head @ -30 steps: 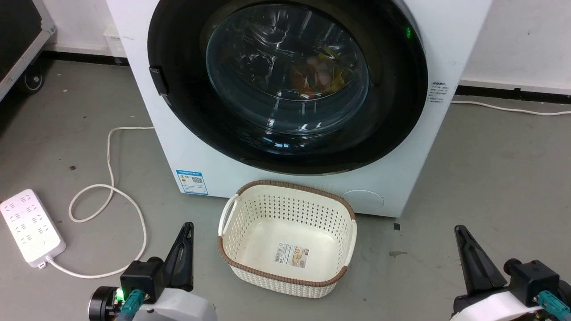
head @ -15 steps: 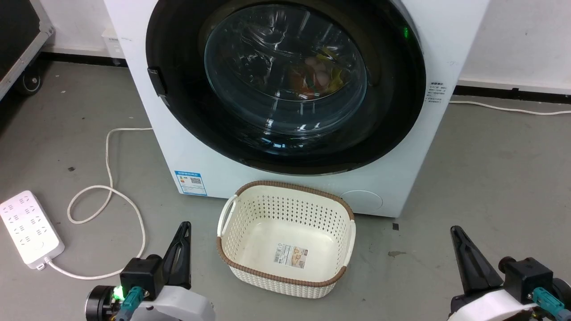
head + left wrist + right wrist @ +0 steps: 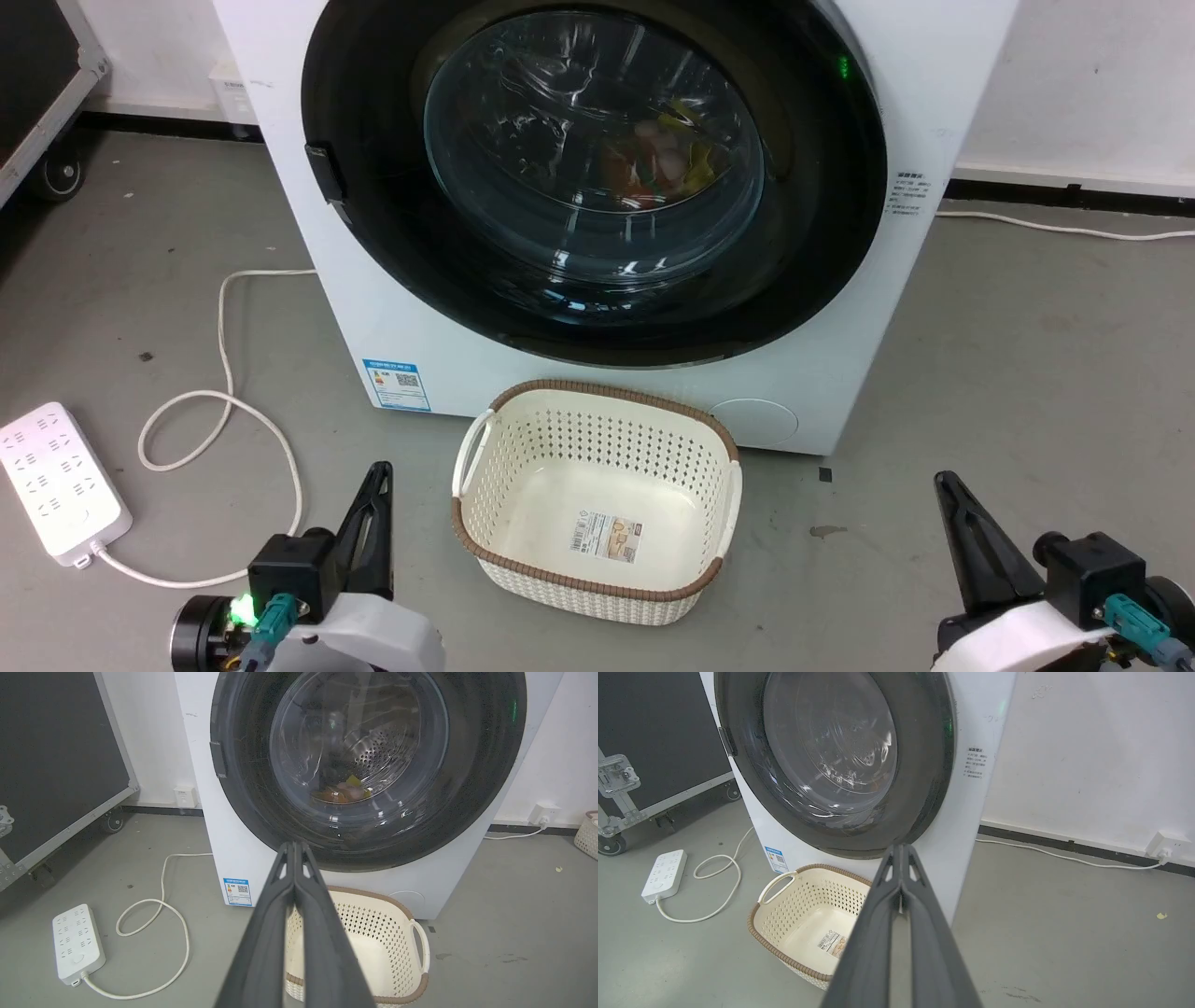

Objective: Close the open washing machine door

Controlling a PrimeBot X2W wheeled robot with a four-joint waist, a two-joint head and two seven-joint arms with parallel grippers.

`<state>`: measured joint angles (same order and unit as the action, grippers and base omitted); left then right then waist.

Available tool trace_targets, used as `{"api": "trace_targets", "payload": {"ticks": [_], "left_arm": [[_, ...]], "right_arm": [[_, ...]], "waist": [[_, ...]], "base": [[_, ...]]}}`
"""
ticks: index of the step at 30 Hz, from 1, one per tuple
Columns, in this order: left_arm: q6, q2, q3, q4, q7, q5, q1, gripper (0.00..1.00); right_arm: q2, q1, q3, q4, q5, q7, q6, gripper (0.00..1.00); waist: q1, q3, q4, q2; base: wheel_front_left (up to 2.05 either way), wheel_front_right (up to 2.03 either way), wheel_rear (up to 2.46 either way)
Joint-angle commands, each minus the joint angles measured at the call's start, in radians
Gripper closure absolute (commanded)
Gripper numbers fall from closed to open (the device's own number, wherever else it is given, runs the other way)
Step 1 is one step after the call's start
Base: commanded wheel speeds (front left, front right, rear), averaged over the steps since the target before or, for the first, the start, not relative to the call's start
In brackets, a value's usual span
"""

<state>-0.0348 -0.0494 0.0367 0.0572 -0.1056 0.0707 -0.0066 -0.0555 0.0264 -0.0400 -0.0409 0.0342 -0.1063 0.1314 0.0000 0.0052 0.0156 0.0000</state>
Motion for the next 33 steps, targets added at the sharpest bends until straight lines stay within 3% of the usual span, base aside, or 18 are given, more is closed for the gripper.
{"api": "trace_targets", "payload": {"ticks": [1, 33], "left_arm": [[0.007, -0.001, -0.005, -0.006, 0.007, -0.009, 0.004, 1.0], [0.025, -0.001, -0.025, -0.039, 0.071, -0.049, 0.006, 1.0]], "right_arm": [[0.003, -0.013, 0.004, 0.009, -0.007, 0.008, 0.0, 1.0], [0.005, -0.022, 0.027, 0.03, -0.025, 0.071, -0.001, 1.0]], "waist": [[0.0, 0.0, 0.0, 0.0], [0.0, -0.003, -0.01, 0.0]], "base": [[0.0, 0.0, 0.0], [0.0, 0.0, 0.0]]}}
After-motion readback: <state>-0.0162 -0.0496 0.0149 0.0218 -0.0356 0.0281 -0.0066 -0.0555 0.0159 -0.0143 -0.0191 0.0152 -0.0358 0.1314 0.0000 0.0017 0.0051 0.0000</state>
